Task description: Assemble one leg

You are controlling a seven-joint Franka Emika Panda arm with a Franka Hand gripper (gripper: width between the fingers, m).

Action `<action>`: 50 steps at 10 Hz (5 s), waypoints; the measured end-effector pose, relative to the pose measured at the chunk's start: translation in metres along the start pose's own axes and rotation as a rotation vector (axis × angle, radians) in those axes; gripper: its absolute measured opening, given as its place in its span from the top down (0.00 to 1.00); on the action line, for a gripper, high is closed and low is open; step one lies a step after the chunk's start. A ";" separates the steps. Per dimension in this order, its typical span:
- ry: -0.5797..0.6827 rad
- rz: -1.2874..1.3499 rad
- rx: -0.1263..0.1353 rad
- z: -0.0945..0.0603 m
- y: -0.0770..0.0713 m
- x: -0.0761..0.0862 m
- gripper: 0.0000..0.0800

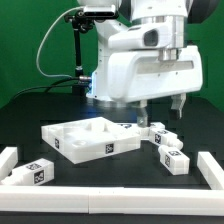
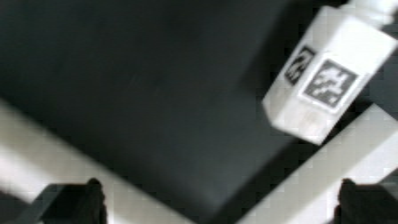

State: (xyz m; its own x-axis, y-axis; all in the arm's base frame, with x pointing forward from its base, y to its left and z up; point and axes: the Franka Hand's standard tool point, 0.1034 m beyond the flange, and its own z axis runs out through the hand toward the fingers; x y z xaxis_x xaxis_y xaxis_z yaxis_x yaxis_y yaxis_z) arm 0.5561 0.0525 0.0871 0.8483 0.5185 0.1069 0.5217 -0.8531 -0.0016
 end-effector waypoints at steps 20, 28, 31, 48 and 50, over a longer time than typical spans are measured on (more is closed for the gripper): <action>-0.087 0.248 0.044 0.029 -0.068 -0.019 0.65; -0.083 0.398 0.027 -0.003 -0.132 -0.039 0.64; -0.077 0.420 0.033 0.040 -0.169 -0.076 0.64; -0.158 0.530 0.071 0.004 -0.165 -0.072 0.20; -0.147 0.398 0.092 -0.037 -0.124 -0.079 0.19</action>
Offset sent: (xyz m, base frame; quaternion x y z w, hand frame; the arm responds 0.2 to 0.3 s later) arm -0.0084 0.0279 -0.0101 -0.0417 0.0751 0.0146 0.9962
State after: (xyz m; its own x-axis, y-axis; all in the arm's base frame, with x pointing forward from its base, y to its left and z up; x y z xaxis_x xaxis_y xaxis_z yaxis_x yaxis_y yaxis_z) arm 0.4213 0.1158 0.1158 0.9854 0.1581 -0.0627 0.1512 -0.9831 -0.1032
